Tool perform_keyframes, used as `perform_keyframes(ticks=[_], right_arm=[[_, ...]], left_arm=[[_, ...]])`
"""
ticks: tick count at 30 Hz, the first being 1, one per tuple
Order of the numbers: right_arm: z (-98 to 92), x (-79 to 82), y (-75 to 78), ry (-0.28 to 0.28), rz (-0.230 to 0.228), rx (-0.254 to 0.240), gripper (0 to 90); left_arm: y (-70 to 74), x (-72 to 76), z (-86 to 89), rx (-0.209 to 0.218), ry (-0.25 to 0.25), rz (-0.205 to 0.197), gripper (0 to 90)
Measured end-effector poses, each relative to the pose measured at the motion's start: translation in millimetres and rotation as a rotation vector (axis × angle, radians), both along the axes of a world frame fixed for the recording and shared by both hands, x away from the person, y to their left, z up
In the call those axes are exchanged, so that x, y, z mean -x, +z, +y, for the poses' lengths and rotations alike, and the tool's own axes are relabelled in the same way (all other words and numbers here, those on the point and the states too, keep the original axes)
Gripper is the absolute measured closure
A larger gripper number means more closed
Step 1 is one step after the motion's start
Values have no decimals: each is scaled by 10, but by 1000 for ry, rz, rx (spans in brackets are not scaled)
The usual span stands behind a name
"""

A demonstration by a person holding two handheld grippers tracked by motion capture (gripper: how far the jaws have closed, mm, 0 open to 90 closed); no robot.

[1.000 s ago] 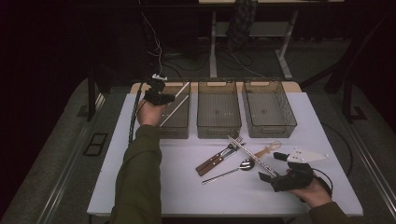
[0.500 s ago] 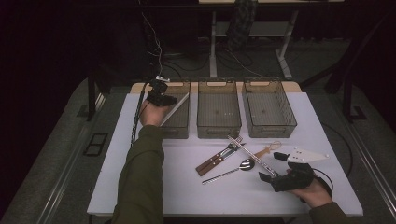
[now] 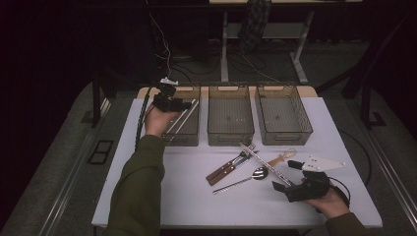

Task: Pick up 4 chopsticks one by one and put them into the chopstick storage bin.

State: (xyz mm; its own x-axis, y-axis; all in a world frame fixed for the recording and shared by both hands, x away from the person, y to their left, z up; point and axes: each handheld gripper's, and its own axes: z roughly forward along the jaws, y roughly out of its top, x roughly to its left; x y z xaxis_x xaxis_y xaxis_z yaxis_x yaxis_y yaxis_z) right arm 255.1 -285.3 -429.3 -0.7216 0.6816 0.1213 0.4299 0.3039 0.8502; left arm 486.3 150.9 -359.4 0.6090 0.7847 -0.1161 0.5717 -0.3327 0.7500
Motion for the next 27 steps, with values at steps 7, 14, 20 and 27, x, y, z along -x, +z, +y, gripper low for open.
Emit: perform_keyframes(ticks=[7,14,20,27], right_arm=[[3,0,-3,1,3,4,27],[3,-1,-6,-1,3,6,27],[5,0,-8,-1,3,9,27],[5,-3,-13,-3,4,10,27]], left_arm=[[146,209,5,24,-77,-13,457],[223,425,-21,33,-126,-34,410],[168,641,-20,47,-163,-44,382],[92,926,-51,73,-208,-73,362]])
